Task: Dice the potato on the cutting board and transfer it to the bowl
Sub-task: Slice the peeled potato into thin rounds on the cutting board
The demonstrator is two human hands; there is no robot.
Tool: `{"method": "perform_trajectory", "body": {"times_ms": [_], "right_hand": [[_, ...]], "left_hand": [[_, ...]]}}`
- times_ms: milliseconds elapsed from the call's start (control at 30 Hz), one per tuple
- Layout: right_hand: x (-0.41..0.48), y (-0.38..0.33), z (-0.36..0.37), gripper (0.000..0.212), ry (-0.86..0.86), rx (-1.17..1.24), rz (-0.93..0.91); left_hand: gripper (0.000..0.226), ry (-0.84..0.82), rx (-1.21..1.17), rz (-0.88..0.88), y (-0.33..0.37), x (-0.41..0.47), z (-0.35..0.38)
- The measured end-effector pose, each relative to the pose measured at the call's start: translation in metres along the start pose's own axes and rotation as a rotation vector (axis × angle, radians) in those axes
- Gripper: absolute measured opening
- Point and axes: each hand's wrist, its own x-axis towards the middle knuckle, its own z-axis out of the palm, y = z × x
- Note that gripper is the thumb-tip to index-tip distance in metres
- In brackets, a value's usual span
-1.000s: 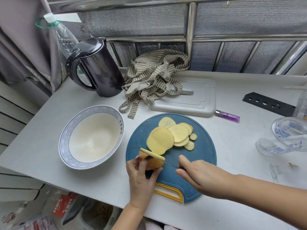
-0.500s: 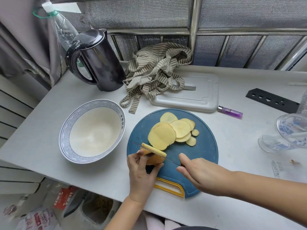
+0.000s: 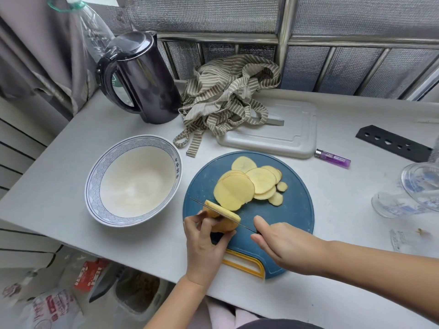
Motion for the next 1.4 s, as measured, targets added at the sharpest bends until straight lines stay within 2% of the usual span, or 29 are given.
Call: {"method": "perform_trajectory", "body": {"times_ms": [333, 633, 800, 1000, 1233, 1400], "right_hand": [[0.009, -0.005, 0.005, 0.026, -0.001, -0.011, 0.029], [0.028, -0.007, 0.002, 0.026, 0.032, -0.002, 0.030], [0.024, -0.009, 0.006, 0.028, 0.034, 0.010, 0.016], [0.001, 0.003, 0.008, 0.031, -0.027, 0.030, 0.074], [0.003, 0.009, 0.020, 0.017, -0.038, -0.113, 0.124], [0.005, 0.007, 0.015, 0.018, -0.084, -0.124, 0.149]], "left_hand": [[0.039, 0.010, -0.010, 0.021, 0.002, 0.001, 0.000], [0.052, -0.002, -0.033, 0.007, 0.003, 0.001, 0.000], [0.045, 0.000, -0.055, -0.007, 0.004, -0.002, -0.003], [0.059, -0.006, -0.025, 0.009, 0.003, -0.001, -0.004], [0.057, -0.019, -0.057, -0.015, 0.004, -0.003, -0.002], [0.060, 0.003, -0.055, -0.028, 0.007, -0.003, 0.000]]}}
